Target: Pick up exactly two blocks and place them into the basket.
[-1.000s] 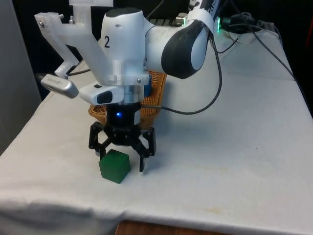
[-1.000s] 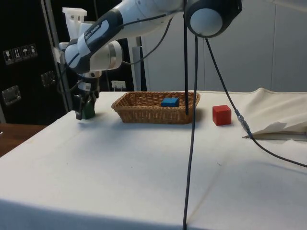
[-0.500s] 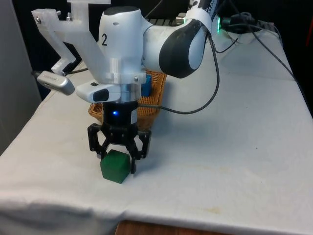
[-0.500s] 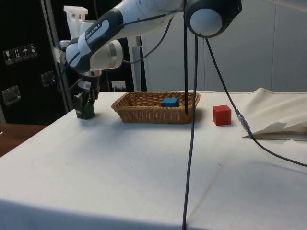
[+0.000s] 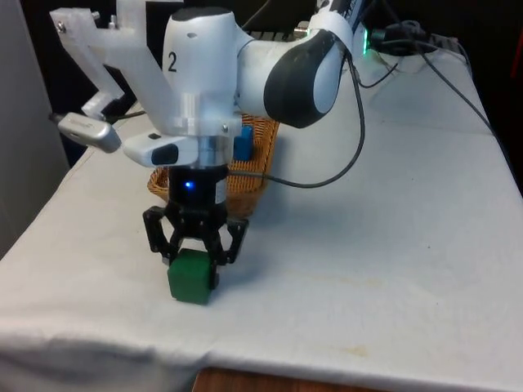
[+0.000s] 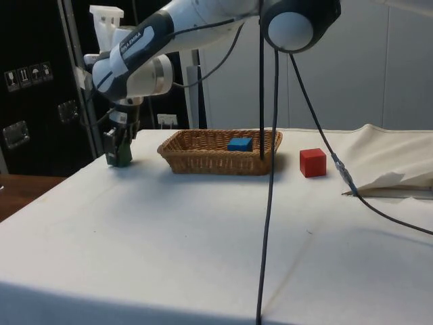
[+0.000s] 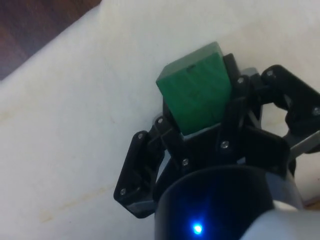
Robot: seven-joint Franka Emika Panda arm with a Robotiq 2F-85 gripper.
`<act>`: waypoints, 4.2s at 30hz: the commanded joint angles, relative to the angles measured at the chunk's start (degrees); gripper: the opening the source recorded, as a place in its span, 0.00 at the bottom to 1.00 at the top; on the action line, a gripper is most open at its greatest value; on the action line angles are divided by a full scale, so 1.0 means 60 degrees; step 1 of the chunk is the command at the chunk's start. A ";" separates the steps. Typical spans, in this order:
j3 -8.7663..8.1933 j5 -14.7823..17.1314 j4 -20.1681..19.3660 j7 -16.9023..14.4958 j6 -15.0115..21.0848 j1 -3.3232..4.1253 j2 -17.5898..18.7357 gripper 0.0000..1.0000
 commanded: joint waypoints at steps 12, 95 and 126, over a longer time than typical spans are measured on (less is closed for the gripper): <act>-0.0201 0.0000 -0.0888 -0.0229 -0.0325 0.0220 -0.1003 0.03; -0.0019 -0.2101 -0.8804 -0.1709 0.2005 0.1862 -0.6866 0.03; 0.1012 -0.0726 -1.1612 -0.2913 0.4402 0.1604 -0.7334 0.03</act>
